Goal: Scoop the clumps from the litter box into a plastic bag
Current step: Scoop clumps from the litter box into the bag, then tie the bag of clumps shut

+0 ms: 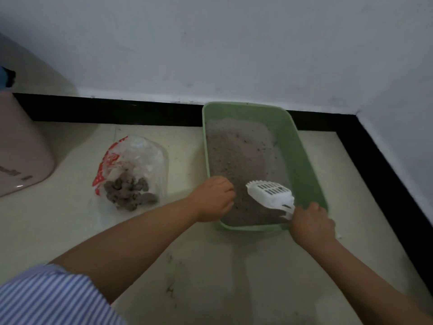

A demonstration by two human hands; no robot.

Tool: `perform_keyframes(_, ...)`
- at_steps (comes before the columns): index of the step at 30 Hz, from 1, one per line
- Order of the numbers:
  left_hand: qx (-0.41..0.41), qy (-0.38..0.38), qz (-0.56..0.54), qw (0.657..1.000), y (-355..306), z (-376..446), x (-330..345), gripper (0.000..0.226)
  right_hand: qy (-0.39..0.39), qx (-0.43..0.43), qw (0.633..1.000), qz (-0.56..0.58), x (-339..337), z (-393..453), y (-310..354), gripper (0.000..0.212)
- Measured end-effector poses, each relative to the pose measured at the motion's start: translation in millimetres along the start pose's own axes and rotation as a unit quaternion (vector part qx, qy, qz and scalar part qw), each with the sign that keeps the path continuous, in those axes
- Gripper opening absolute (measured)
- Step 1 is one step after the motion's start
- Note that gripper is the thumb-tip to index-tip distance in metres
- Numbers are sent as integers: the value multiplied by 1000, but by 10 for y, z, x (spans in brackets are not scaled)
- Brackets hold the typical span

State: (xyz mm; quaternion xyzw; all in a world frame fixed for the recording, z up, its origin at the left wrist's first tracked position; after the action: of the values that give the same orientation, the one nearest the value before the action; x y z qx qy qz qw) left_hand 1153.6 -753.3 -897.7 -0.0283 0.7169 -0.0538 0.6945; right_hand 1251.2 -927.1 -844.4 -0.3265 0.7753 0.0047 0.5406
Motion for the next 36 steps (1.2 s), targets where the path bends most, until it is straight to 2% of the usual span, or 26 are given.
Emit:
perform_keyframes(2,3,70,46,997,-42,51,73,37,30,-8,1000,-3,42,-17,3,38)
perform_keyframes(4,2,104,61,993,-18,51,63,41,49,-23,998,-20,14,-4,37,40)
perform_keyframes(7,29,61,16,998,67,0,28,50,42,-73,993,-87,-145,64,177,42)
perform_keyframes(9,0,-15,-12,1000,253,-105,65,40,18,-123,985,-122,-288,139,363,41)
perform_keyframes(12,-159,-88,-69,981,520,-321,-28,37,-33,-260,951,-163,-524,225,759,34)
perform_keyframes(15,-368,-76,-76,924,800,-621,-31,53,-56,-361,920,-142,-722,334,1193,29)
perform_keyframes(17,-442,-75,-63,892,958,-857,-25,63,-58,-385,918,-75,-802,443,1504,30)
perform_keyframes(20,-541,-82,-93,832,1140,-1242,20,70,-38,-379,919,102,-825,553,1979,34)
perform_keyframes(22,-611,-102,-163,768,1143,-1497,57,73,5,-332,912,242,-759,631,2268,41)
perform_keyframes(24,-665,-113,-281,683,1067,-1724,104,76,69,-278,890,356,-634,668,2514,51)
perform_keyframes(26,-677,-99,-427,591,966,-1912,175,74,140,-222,850,457,-468,632,2708,61)
perform_keyframes(27,-673,-78,-474,563,918,-1980,218,69,171,-194,820,510,-394,615,2786,64)
perform_keyframes(30,-655,-26,-516,551,808,-2093,325,35,255,-135,695,658,-297,540,2903,65)
perform_keyframes(31,-651,-30,-538,535,784,-2085,330,19,284,-118,646,698,-306,542,2916,67)
perform_keyframes(32,-643,-42,-567,513,760,-2077,331,13,311,-99,591,737,-324,553,2931,71)
perform_keyframes(34,-632,-90,-618,459,755,-2048,348,21,359,-88,490,789,-361,605,2976,78)
perform_keyframes(35,-627,-118,-636,434,764,-2028,327,22,384,-101,464,792,-394,617,2995,77)
perform_keyframes(36,-624,-142,-648,413,781,-2013,290,23,404,-125,459,781,-430,634,3004,73)
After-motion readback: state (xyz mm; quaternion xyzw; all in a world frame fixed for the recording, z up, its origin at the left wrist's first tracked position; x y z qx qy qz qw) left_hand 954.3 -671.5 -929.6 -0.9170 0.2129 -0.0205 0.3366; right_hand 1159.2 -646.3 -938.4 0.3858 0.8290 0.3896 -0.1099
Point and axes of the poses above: each hand's wrist, its own z-axis towards the middle knuckle, its own x-axis out of the palm, y = z × x, the point moved 1 cm from there along z, towards the middle knuckle, and after that the axes turned 2 degrees about -x, right-handed, at the moved point
